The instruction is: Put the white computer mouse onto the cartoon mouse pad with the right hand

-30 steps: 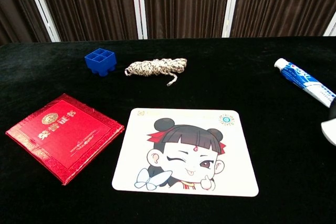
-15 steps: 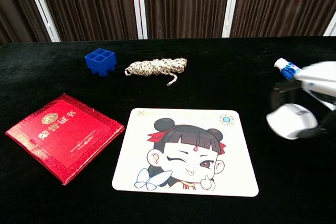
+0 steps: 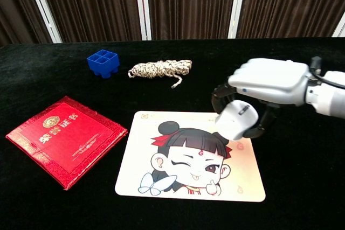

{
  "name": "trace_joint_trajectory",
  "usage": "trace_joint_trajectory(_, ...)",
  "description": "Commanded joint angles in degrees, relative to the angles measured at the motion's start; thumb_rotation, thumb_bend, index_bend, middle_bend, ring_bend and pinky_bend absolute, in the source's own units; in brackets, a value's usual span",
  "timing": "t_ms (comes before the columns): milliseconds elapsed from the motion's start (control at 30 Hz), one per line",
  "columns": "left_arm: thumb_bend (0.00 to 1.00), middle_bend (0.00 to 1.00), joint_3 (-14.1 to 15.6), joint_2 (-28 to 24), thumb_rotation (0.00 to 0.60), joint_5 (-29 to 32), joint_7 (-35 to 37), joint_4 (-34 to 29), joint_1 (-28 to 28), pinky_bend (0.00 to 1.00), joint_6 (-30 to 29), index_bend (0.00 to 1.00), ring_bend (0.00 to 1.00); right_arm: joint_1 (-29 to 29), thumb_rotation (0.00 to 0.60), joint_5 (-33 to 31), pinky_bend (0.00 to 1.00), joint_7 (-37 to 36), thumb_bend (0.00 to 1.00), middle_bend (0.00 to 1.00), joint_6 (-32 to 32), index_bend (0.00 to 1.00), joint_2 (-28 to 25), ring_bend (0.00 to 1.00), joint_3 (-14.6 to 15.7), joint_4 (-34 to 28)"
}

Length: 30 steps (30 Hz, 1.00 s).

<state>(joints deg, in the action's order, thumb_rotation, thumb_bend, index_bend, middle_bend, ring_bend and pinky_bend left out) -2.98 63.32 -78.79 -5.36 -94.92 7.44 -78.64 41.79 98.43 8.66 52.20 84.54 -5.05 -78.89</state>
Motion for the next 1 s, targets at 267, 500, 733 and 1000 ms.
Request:
trace_joint_trajectory(267,0.18,0.0,-0.3,-0.2,0.6,1.0,0.2,-0.6,0.2,0.0,0.6,0.0,0.0,7.7,0.6,8.4,0.76,-11.4,0.27,0.59,3.5,0.65,5.4,0.48,3.1,11.5)
trace_joint_trajectory(500,0.18,0.0,-0.3,-0.4,0.6,1.6,0.6,-1.0,0.4,0.0,1.4,0.0,0.0,10.1,0.6,15.0,0.75,-17.0,0.27,0.59,9.0,0.66,7.6,0.48,7.5,16.3)
trace_joint_trajectory(733,0.18,0.0,-0.4,-0.5,0.6,2.1,0.2,-1.4,0.9,0.0,2.4,0.0,0.0,11.1,0.6,18.5,0.74,-21.5,0.27,0.59,14.2,0.66,11.6,0.48,10.8,23.1)
trace_joint_trajectory(1000,0.18,0.0,-0.4,-0.6,0.6,2.5,-0.1,-1.7,1.3,0.0,3.0,0.0,0.0,10.4,0.6,18.3,0.59,-21.5,0.26,0.54,17.4,0.66,15.2,0.45,11.7,28.2)
